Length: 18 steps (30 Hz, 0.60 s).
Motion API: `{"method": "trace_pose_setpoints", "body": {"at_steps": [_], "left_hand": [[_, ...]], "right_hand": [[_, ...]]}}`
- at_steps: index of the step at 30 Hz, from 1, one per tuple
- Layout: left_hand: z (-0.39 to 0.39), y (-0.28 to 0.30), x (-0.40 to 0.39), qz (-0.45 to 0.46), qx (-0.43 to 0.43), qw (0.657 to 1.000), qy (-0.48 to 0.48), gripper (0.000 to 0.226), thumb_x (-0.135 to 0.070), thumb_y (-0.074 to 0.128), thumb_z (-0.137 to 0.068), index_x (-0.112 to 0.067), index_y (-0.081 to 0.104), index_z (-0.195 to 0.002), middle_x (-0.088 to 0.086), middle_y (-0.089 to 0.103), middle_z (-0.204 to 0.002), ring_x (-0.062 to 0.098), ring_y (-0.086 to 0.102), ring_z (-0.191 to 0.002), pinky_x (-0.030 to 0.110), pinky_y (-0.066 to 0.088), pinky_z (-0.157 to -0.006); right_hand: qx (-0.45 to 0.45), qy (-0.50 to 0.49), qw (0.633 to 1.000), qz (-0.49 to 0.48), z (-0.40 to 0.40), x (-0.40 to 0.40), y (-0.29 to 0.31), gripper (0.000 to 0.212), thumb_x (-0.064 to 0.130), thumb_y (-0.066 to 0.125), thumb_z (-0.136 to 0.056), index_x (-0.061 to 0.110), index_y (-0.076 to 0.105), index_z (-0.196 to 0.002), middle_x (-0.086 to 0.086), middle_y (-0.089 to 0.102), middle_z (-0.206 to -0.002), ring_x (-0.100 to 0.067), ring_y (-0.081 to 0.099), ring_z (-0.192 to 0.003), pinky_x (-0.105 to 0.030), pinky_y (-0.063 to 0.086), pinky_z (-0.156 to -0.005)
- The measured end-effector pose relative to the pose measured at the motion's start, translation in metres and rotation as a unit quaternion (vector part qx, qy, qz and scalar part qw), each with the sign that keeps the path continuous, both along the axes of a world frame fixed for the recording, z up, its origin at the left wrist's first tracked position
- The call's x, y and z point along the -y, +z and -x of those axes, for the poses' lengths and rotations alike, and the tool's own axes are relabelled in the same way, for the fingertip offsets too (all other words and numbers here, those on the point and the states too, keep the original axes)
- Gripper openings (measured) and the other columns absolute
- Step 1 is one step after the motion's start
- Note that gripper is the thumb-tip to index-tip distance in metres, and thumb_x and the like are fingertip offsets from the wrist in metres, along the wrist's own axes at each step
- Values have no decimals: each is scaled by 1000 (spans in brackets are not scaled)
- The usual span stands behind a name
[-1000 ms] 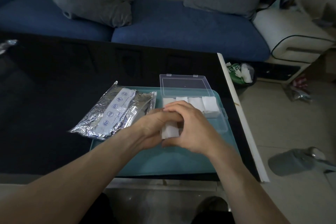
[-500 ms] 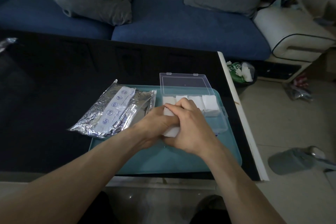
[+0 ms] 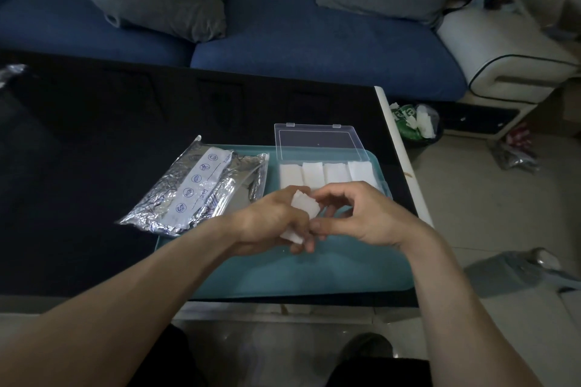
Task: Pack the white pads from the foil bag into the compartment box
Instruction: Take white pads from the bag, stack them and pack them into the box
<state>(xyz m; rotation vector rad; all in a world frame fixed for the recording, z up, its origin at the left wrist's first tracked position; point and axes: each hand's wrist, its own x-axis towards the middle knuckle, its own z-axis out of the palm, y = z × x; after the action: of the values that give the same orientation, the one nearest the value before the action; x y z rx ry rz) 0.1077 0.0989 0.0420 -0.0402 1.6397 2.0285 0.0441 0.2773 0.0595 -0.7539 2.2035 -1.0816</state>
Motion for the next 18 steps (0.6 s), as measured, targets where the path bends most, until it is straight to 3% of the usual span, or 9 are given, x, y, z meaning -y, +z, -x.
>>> {"method": "trace_pose_setpoints", "body": {"at_steps": [2,5,7,8,10,11,14,18], "left_hand": [[-1,2,0,-23,-4,999,-25,47,7,48,-61,0,53,-107,25,64,-86,31,62,-67,31,44,-56],[-1,4,1,-25,21,999,-6,42,2,56,-72,-1,58,-113,24,69,-96,31,70,-79,34,58,-69],[-3,6,2,74,5,997,30,45,-11,68,-83,-4,51,-125,15,71,-98,28,71,-79,33,59,-69],[-4,6,3,192,-32,980,41,49,-20,70,-89,-7,46,-129,8,70,-101,24,71,-77,31,57,-67],[-7,1,4,437,-163,882,65,52,-38,63,-94,-15,42,-135,0,65,-106,16,66,-78,24,48,-70],[-8,-2,3,489,-219,839,95,50,-40,61,-94,-14,45,-134,1,64,-106,15,63,-79,24,45,-71],[-9,-5,0,515,-297,783,182,28,-27,57,-95,-10,57,-118,6,67,-94,22,63,-81,33,47,-73],[-8,-9,5,588,-222,761,158,30,-12,48,-93,-3,50,-122,19,68,-100,38,65,-89,41,50,-72]], "right_hand": [[-1,-2,1000,11,-2,2,-4,29,33,82,-79,20,74,-104,10,73,-84,-9,67,-91,-34,53,-91],[52,-55,993,87,-1,3,-5,19,17,78,-84,13,71,-102,-4,76,-94,-13,70,-89,-32,55,-87],[81,-111,984,113,4,2,-4,18,6,70,-91,10,66,-108,-8,77,-96,-18,72,-87,-35,58,-88],[64,-141,983,98,6,1,-4,20,6,67,-94,10,63,-113,-7,77,-96,-19,73,-86,-38,59,-88],[34,-199,978,60,10,1,-5,24,9,64,-97,12,60,-120,-5,75,-100,-18,74,-86,-36,62,-83],[40,-225,972,57,11,2,-6,23,10,63,-98,12,60,-121,-5,75,-102,-18,74,-85,-34,62,-78],[73,-280,956,53,10,11,-12,22,8,60,-98,11,61,-120,-7,73,-102,-20,73,-82,-32,62,-71],[7,-237,971,-39,5,33,-25,33,13,52,-99,16,54,-131,-4,69,-98,-18,63,-78,-33,52,-77]]}}
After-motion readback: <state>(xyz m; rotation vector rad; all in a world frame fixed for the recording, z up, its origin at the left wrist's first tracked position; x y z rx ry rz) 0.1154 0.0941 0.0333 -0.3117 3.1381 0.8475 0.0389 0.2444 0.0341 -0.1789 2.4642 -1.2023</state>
